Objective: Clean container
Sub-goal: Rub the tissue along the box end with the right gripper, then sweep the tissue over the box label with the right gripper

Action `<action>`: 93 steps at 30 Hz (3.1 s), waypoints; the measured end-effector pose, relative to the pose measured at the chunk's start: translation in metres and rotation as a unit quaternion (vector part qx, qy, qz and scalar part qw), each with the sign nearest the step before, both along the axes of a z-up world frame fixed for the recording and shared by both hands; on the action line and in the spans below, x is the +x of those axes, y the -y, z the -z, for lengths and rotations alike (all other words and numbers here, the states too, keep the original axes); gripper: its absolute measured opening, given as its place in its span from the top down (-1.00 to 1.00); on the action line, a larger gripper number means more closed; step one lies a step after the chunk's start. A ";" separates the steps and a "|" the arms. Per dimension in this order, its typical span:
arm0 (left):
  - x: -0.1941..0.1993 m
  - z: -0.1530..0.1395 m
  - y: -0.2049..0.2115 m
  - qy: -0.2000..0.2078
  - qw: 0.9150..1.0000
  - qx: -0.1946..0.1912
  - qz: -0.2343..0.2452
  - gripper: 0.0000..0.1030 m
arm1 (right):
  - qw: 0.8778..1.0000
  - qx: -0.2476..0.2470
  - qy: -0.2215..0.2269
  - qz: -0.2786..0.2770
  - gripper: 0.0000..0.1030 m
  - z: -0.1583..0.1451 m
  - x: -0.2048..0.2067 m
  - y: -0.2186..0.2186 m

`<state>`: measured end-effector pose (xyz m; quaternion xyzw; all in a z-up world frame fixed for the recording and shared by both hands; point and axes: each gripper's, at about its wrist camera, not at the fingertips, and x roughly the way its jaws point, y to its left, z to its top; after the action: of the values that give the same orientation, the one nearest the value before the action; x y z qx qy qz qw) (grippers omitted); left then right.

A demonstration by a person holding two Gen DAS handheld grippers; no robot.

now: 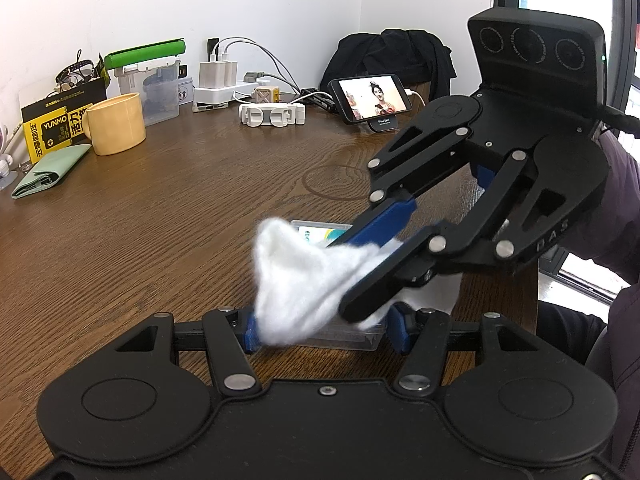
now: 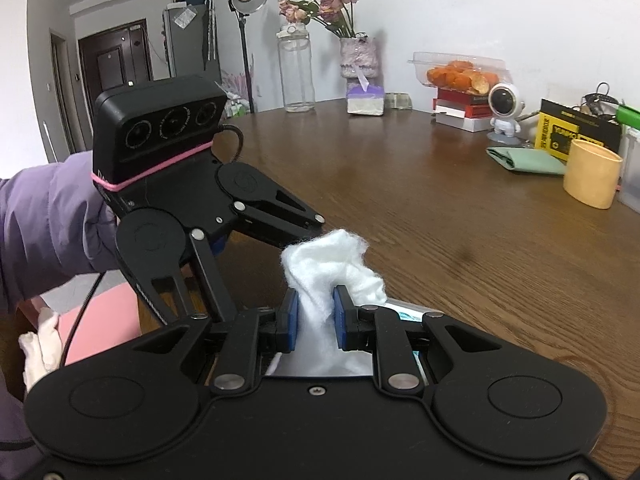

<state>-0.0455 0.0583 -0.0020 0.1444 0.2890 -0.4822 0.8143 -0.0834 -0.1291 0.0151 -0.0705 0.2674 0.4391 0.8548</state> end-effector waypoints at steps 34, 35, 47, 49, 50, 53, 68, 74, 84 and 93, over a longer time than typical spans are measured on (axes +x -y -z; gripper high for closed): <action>0.000 0.000 0.000 0.000 1.000 0.000 0.000 -0.11 | 1.000 -0.005 0.002 0.000 0.60 0.000 0.003 0.003; 0.000 0.000 0.000 0.000 1.000 0.000 0.000 -0.11 | 1.000 -0.009 0.002 -0.002 0.60 -0.001 -0.001 0.004; 0.001 0.000 0.000 -0.001 1.000 0.000 0.000 -0.10 | 0.998 -0.027 0.004 0.053 0.62 -0.002 0.020 0.022; 0.001 0.000 -0.001 -0.001 1.000 0.000 0.000 -0.10 | 0.999 -0.020 0.003 0.038 0.62 -0.002 0.020 0.014; 0.002 0.000 -0.001 -0.001 1.000 0.000 0.000 -0.10 | 1.000 -0.016 0.002 0.024 0.62 -0.002 0.018 0.010; 0.002 0.000 -0.001 -0.001 1.000 0.000 0.000 -0.10 | 1.000 -0.004 -0.004 -0.015 0.62 0.000 0.010 0.003; 0.002 0.000 -0.001 -0.001 1.000 0.000 0.000 -0.10 | 0.998 -0.020 0.000 0.061 0.60 -0.001 0.024 0.026; 0.002 0.000 -0.001 -0.001 1.000 0.000 0.001 -0.10 | 1.000 -0.006 -0.005 0.001 0.60 -0.001 0.013 0.002; 0.004 0.000 0.000 -0.002 1.000 -0.001 0.003 -0.10 | 0.999 -0.029 -0.008 0.032 0.62 -0.005 0.004 0.033; 0.003 0.000 -0.001 -0.002 1.000 -0.001 0.003 -0.10 | 1.000 -0.008 -0.007 -0.004 0.62 -0.002 0.013 0.007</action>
<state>-0.0425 0.0588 -0.0017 0.1436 0.2899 -0.4852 0.8124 -0.0699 -0.1363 0.0171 -0.0752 0.2771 0.4410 0.8504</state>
